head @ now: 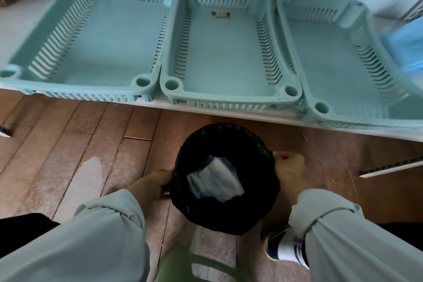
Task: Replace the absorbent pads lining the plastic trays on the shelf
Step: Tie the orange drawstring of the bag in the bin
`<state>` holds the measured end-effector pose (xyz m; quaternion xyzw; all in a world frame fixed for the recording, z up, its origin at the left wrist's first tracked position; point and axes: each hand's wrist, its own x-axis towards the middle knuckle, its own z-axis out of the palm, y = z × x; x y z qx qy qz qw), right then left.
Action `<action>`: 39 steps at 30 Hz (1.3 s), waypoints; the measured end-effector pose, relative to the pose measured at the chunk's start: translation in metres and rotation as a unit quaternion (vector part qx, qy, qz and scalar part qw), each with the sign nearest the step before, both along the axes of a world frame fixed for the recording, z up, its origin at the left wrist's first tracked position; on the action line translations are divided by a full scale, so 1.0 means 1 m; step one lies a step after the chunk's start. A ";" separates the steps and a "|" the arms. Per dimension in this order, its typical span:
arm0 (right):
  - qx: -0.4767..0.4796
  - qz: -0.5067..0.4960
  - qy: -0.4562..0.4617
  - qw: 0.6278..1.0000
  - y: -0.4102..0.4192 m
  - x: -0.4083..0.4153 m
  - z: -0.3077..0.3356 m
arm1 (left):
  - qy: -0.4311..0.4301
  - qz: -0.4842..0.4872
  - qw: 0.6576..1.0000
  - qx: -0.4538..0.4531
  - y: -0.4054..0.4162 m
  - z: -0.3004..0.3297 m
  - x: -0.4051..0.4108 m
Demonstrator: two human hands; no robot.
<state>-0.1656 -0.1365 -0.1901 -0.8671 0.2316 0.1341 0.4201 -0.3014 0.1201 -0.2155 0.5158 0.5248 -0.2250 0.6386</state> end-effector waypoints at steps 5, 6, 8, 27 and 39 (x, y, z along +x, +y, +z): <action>0.047 0.036 -0.036 0.998 0.030 -0.005 0.008 | -0.063 -0.049 0.951 0.299 0.020 0.007 0.004; 0.061 0.035 -0.036 0.997 0.034 -0.005 0.009 | -0.072 -0.061 0.940 0.329 0.019 0.012 0.004; 0.109 0.006 -0.030 0.994 0.038 -0.005 0.012 | -0.106 -0.070 0.915 0.382 0.014 0.022 0.008; 0.291 0.216 -0.001 0.932 0.063 -0.031 0.057 | -0.399 -0.192 0.718 0.537 -0.033 0.092 0.007; 0.032 0.349 0.058 0.935 0.042 -0.044 0.076 | -0.444 -0.160 0.753 0.459 -0.047 0.131 0.031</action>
